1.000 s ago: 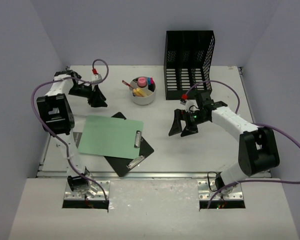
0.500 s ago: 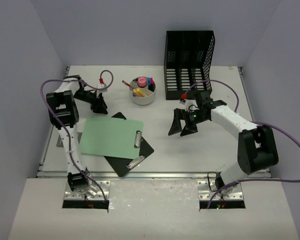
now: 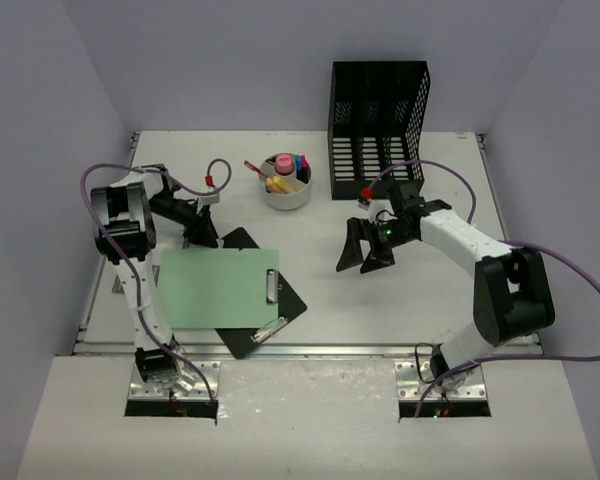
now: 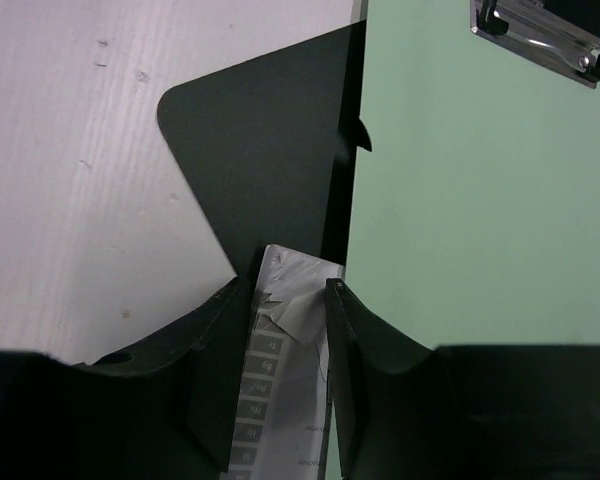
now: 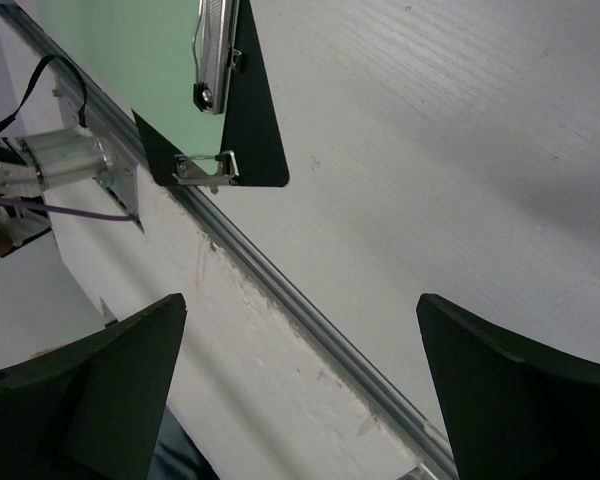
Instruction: Organize the desk
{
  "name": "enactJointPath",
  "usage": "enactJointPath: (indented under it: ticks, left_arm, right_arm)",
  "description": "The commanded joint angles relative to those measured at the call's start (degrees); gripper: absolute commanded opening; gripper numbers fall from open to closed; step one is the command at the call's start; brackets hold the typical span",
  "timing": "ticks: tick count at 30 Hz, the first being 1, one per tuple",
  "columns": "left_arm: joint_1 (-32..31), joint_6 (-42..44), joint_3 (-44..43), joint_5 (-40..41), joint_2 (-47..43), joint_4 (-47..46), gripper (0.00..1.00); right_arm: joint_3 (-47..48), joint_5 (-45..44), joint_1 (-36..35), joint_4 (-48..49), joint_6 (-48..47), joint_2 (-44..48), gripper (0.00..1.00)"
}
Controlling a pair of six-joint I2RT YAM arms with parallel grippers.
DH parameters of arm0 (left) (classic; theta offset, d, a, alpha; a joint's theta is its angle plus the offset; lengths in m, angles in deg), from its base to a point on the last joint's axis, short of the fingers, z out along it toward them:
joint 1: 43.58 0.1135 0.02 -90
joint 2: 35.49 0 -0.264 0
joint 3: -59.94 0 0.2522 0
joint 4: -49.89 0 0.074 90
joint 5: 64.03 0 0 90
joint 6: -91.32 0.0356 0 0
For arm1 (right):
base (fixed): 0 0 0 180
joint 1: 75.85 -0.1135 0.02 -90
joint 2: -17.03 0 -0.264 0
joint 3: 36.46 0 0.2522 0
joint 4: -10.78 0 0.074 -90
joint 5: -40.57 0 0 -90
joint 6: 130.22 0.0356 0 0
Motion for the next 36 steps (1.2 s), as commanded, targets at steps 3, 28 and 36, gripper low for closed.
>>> enactJointPath:
  ticks: [3, 28, 36]
  left_arm:
    - [-0.76, 3.63, 3.92, 4.04, -1.93, 0.5, 0.32]
    - [3.81, -66.05, 36.17, 14.05, -62.39, -67.09, 0.49]
    - [3.81, -71.6, 46.81, 15.47, -76.28, -70.87, 0.52]
  right_arm:
    - [2.26, 1.37, -1.01, 1.1, -0.74, 0.15, 0.97]
    - [25.55, -45.48, -34.59, -2.67, 29.4, -18.56, 0.61]
    - [29.32, -44.07, -36.43, -4.0, 31.96, -26.03, 0.6]
